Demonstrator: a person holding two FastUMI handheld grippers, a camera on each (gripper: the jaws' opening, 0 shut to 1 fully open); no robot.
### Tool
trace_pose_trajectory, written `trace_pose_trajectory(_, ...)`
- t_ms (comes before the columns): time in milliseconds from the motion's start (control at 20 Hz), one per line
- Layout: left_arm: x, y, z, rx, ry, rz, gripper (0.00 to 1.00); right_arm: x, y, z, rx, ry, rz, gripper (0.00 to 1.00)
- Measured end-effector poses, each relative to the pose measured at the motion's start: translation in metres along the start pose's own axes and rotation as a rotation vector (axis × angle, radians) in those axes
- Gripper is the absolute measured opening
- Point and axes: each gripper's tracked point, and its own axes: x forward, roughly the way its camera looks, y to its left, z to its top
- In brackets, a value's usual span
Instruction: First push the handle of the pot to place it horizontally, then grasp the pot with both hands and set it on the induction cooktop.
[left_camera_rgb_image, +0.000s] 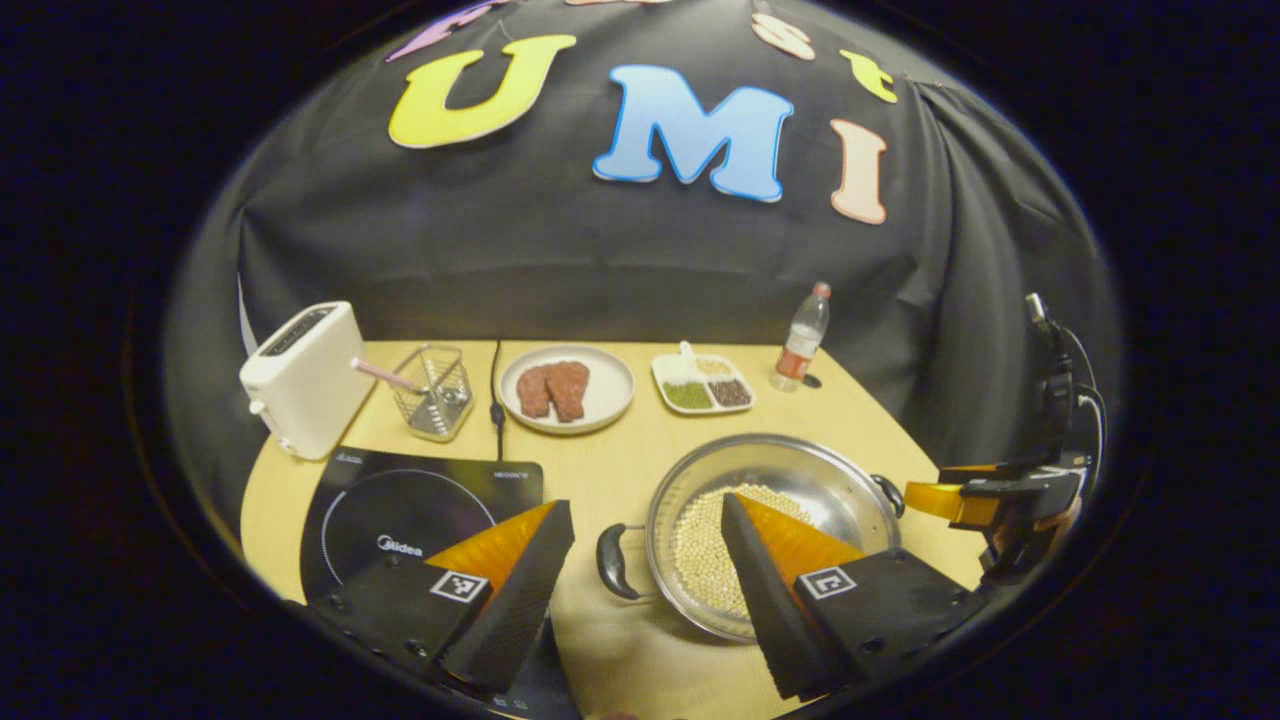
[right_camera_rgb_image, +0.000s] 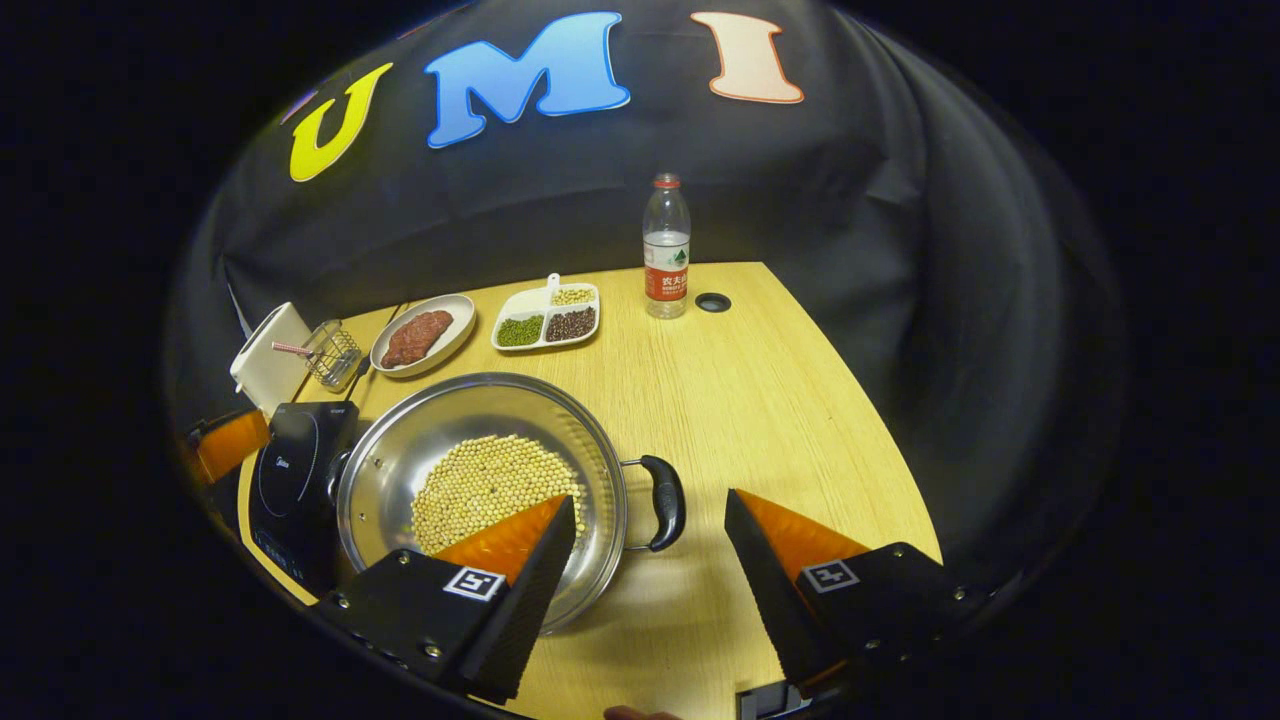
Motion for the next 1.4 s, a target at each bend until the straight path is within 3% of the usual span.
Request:
trace_pose_trajectory(350,0.053,0.012,-0.054,-0.032,0.135,0.023,0.97,0.038,0.002,-0.004,0.008,0.010,-0.042,0.92)
trace_pose_trajectory(850,0.079,0.019,-0.074,0.015,0.192,0.042,0.95,0.083,-0.004,-0.026,0.037,0.076,-0.055,0.93)
trace_pose_trajectory(1050,0.086,0.013,-0.080,0.013,0.202,0.013,0.82,0.090,-0.003,-0.033,0.020,0.081,-0.034,0.86)
trace_pose_trajectory(1100,0.087,0.014,-0.078,0.026,0.196,0.019,0.70,0.091,-0.002,-0.035,0.014,0.082,-0.035,0.77)
trace_pose_trajectory(1250,0.087,0.013,-0.079,0.020,0.189,0.017,0.71,0.090,-0.002,-0.034,0.031,0.086,-0.023,0.72)
trace_pose_trajectory(1300,0.087,0.013,-0.078,0.007,0.187,0.016,0.70,0.089,-0.002,-0.036,0.032,0.097,-0.014,0.64)
trace_pose_trajectory(1350,0.086,0.015,-0.077,0.003,0.185,0.016,0.69,0.089,-0.003,-0.036,0.039,0.095,-0.009,0.69)
trace_pose_trajectory(1400,0.087,0.015,-0.076,0.007,0.183,0.017,0.67,0.088,-0.003,-0.037,0.031,0.104,-0.005,0.64)
